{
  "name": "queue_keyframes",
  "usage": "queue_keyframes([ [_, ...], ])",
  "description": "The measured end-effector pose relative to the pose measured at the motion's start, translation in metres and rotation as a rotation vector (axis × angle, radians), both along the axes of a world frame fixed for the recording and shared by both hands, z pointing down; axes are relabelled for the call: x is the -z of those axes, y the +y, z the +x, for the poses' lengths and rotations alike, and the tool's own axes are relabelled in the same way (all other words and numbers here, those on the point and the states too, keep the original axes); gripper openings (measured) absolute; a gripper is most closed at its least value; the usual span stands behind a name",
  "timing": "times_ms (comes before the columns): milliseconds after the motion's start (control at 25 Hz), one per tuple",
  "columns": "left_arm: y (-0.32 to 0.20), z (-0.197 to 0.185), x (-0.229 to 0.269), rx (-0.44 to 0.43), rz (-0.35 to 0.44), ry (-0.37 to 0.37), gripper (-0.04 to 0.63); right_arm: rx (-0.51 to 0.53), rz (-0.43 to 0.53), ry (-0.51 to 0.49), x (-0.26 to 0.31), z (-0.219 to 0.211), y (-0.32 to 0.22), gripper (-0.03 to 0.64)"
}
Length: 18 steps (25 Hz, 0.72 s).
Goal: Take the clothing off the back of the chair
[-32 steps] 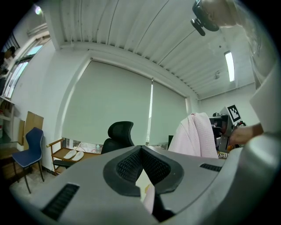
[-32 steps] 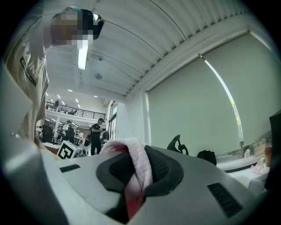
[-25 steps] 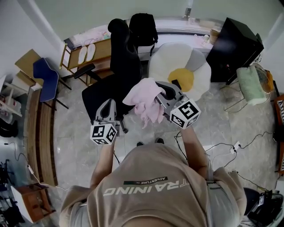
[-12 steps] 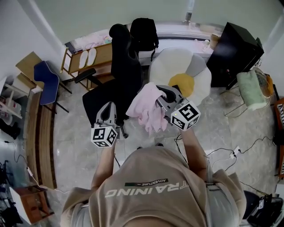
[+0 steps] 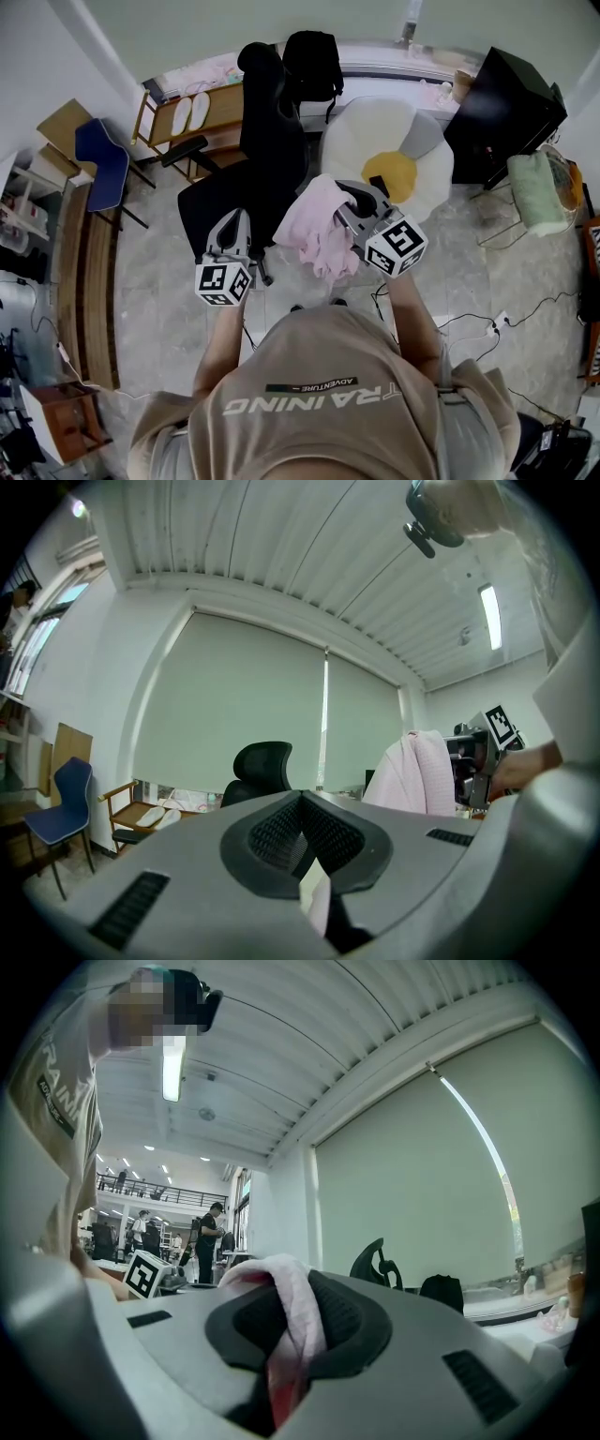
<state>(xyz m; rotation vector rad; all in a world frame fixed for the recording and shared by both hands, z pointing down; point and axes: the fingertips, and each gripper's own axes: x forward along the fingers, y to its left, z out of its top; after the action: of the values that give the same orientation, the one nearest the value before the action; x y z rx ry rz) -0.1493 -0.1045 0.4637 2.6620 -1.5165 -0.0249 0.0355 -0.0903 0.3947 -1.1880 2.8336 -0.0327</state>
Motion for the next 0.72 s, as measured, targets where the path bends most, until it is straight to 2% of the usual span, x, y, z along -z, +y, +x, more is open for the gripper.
queue_keyframes([
  [720, -0.001, -0.013, 0.013, 0.036, 0.022, 0.01, 0.014, 0.035, -0.005, 0.011, -0.004, -0.012, -0.013, 0.064],
])
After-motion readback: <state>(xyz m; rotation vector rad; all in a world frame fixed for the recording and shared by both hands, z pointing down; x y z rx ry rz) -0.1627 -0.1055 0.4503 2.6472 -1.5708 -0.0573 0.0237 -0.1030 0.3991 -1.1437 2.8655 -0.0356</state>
